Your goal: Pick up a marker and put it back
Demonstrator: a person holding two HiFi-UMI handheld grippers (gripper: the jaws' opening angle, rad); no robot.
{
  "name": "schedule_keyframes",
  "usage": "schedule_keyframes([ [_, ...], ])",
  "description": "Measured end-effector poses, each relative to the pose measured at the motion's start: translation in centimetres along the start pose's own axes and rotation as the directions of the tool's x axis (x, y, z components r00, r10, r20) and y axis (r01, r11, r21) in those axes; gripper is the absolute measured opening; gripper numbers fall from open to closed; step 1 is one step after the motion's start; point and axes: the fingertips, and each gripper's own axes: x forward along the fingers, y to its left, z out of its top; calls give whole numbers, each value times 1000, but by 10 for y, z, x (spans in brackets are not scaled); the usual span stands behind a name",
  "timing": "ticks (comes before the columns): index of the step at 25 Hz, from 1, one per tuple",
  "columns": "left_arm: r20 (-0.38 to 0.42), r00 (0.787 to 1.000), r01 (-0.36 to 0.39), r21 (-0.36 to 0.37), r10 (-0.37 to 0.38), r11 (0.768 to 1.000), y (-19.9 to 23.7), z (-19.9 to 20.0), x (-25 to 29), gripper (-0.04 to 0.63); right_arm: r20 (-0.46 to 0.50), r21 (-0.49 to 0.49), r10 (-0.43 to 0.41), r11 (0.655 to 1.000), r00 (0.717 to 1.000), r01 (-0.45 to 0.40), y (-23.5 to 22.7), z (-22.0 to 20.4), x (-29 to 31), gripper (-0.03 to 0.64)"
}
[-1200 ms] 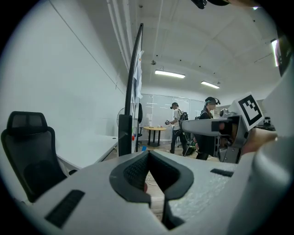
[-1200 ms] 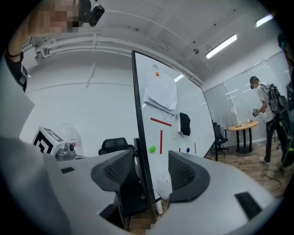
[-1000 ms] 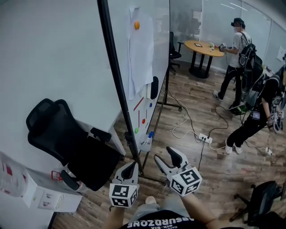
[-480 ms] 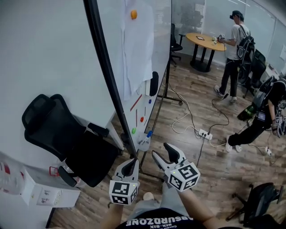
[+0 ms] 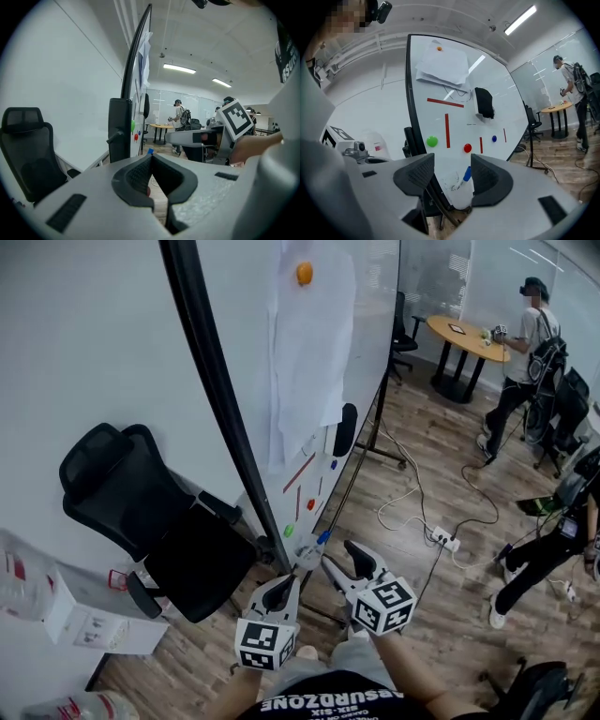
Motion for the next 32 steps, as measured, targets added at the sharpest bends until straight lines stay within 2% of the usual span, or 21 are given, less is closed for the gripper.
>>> schedule_keyframes([
  [13,-31,992,-123,-34,122,992,13,-5,14,5,-97,54,103,994,990,-98,-27,-22,41,210],
  [23,-39,984,-174,-39,172,984,9,-11,17,4,-140,115,173,981,975,-157,-36,-47,58,206],
  [32,-42,976,-215,-41,213,976,12,-13,13,3,-180,124,219,972,959,-198,-31,-63,72,198],
])
